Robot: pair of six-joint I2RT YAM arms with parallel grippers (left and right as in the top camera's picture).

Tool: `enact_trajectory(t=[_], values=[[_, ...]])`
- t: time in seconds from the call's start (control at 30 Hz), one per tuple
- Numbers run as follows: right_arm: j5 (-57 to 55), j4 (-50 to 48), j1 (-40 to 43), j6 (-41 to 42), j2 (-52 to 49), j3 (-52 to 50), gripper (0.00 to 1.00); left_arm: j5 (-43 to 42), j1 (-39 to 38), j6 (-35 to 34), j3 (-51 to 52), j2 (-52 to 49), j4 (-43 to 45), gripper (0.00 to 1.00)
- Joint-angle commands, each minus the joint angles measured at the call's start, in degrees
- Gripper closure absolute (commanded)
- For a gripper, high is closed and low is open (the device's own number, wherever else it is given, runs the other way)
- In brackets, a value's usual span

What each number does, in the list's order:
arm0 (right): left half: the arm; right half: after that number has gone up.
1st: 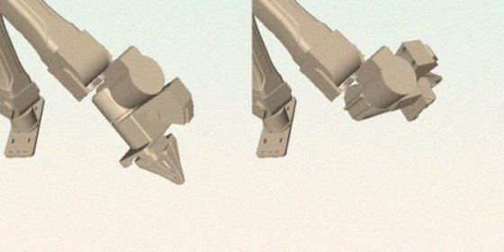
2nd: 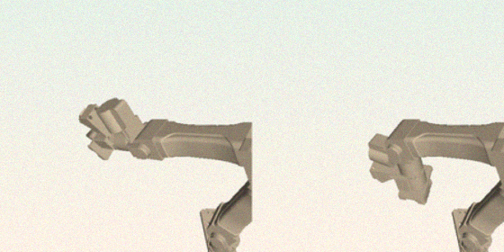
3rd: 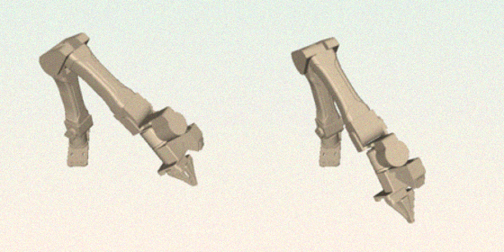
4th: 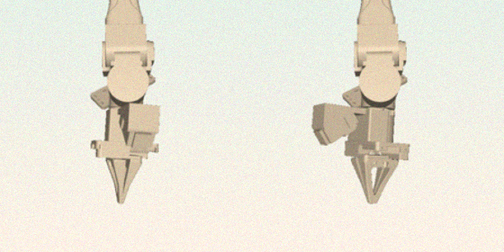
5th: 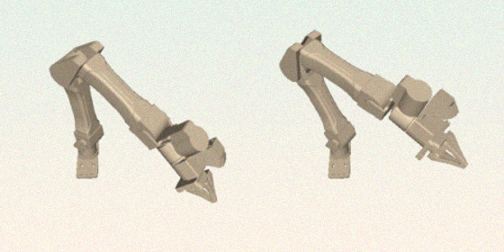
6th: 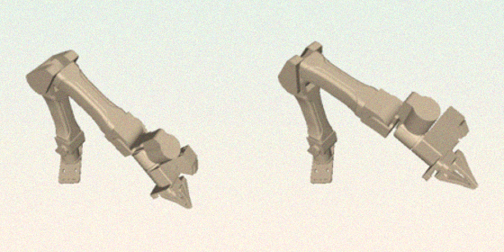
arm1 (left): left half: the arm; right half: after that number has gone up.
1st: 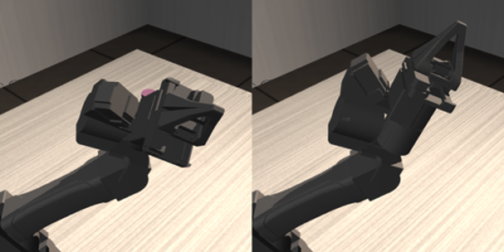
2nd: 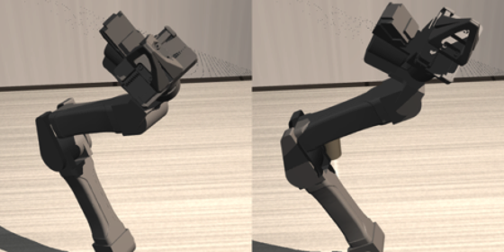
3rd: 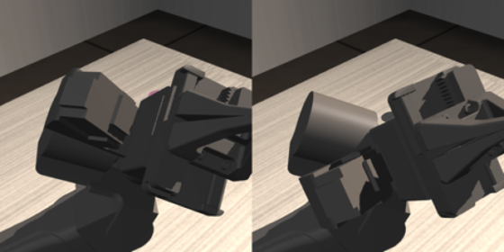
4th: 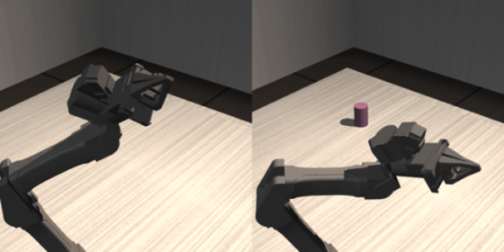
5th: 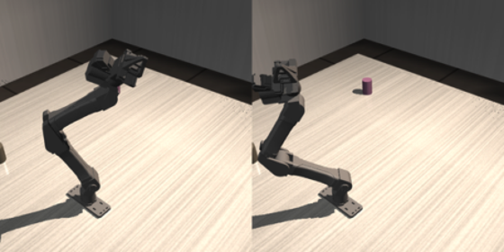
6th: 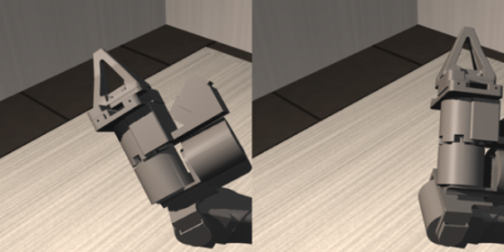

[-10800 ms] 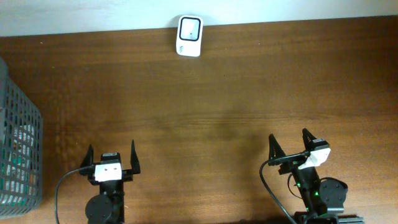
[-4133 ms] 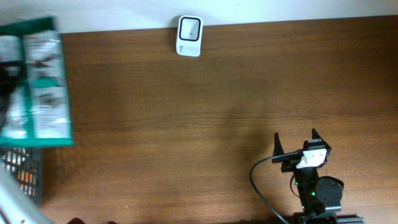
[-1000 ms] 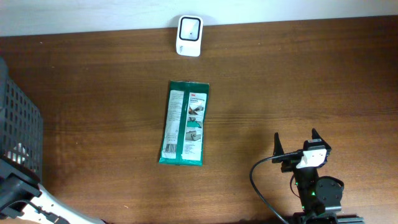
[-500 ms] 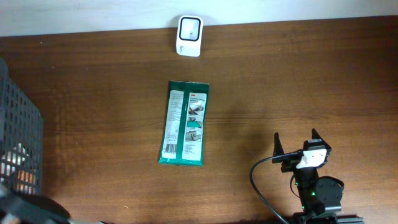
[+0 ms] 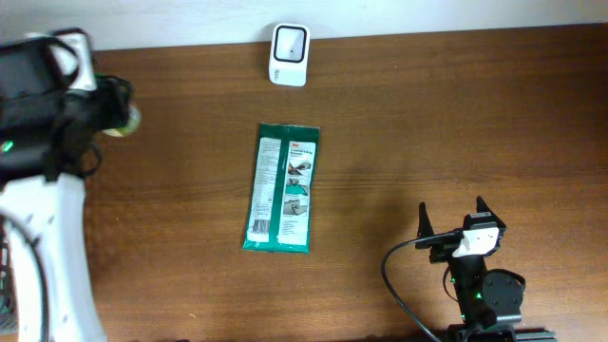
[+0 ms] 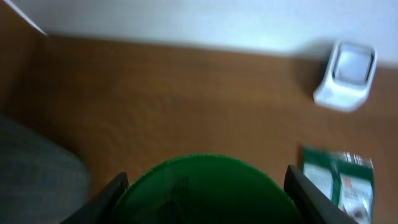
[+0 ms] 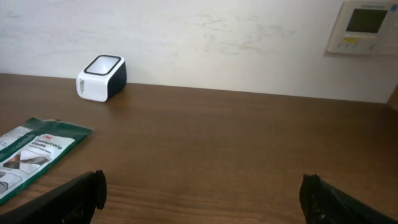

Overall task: Scan the item barcode
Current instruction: 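Place the green-capped bottle upright left of the wipes pack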

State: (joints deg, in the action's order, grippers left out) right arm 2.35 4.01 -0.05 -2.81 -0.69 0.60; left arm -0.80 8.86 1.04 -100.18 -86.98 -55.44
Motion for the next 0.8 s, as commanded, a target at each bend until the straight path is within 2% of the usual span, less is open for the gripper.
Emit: enact_trajectory(t=[0.0,0.1,0.23,0.37,0.57,0.77], values=[[-0.3,0.3,-0.3,0.0,0.3,-0.3,0.02,0.1,-3.7,-0.9,-0.3,-9.3,-2.3,0.77],[-0.3,0.3,-0.3,0.0,0.3,-0.3,0.02,0.1,-8.3,-2.8,-0.3,-17.0,-2.7,0.77],[-0.3,0.3,-0.3,0.0,0.3,-0.3,0.02,0.1,-13.0,-2.8,-0.3,-25.6,1.3,0.77],[-0.3,0.3,-0.3,0.0,0.3,-0.3,0.02,0.1,-15.9,-2.8,-0.3,-32.6,7.7,0.74],[-0.3,0.3,-0.3,0.0,0.3,-0.3,0.02,0.1,-17.8,-3.2,-0.3,-38.4,10.0,0.7],[-0.3,0.3,-0.3,0.0,0.3,-0.3,0.02,0.1,-17.9,-3.2,-0.3,-38.5,9.7,0.33]])
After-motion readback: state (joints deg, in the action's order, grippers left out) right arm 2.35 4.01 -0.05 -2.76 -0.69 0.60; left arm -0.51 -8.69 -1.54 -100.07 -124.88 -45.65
